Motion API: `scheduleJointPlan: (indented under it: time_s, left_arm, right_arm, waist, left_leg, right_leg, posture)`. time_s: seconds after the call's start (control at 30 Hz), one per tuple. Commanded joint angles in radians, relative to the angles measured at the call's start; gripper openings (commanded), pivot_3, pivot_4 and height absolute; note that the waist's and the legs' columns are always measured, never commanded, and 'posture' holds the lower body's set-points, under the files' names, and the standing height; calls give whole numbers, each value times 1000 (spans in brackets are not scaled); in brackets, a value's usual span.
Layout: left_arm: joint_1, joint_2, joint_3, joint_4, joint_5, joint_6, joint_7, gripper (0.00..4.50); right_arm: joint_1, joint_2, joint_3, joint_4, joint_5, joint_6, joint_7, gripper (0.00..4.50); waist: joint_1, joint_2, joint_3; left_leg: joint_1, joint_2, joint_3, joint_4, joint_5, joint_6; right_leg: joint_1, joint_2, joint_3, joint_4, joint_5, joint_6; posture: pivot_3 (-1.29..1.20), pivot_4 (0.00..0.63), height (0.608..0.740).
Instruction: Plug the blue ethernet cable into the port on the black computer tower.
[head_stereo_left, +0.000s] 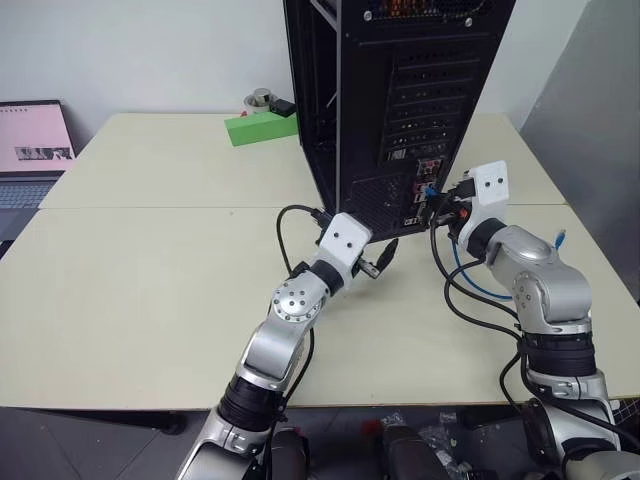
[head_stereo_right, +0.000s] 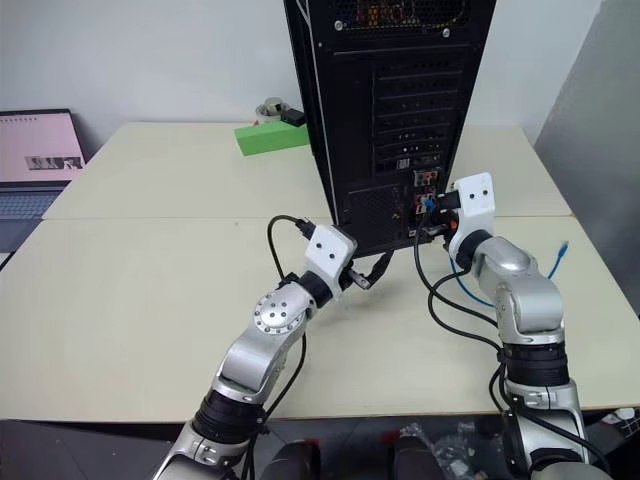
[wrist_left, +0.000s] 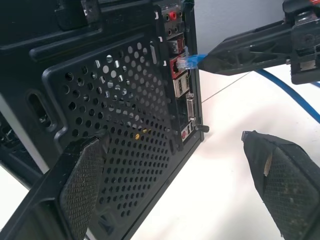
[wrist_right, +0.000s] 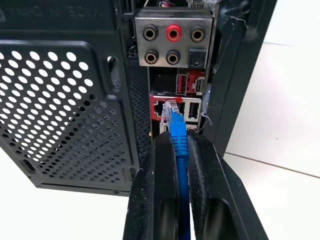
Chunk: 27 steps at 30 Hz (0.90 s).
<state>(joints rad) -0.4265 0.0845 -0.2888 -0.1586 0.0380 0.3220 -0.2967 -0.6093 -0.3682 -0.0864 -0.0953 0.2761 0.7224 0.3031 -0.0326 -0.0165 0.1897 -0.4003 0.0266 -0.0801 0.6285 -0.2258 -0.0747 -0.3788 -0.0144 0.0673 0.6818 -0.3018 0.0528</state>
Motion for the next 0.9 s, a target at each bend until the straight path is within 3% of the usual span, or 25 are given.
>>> scheduleJointPlan:
  time_s: [0.03,0.9]
  left_arm:
    - [-9,-2,10,-38,-1,-8,-4,4500]
    - [-8,10,15,-30,-3,-18,-10,4500]
  right_arm:
    - [-29,1,-4,-2,-11,-35,-3,6]
    - [-48,-15,50,-31,-42,-36,20,5]
  waist:
    - [0,0,0]
    - [-15,0,0]
  left_leg:
    - [0,0,0,0,0,0]
    - [0,0,0,0,0,0]
  right_leg:
    - [0,0,0,0,0,0]
    - [0,0,0,0,0,0]
  posture:
    - [0,150,740]
    - [0,150,740]
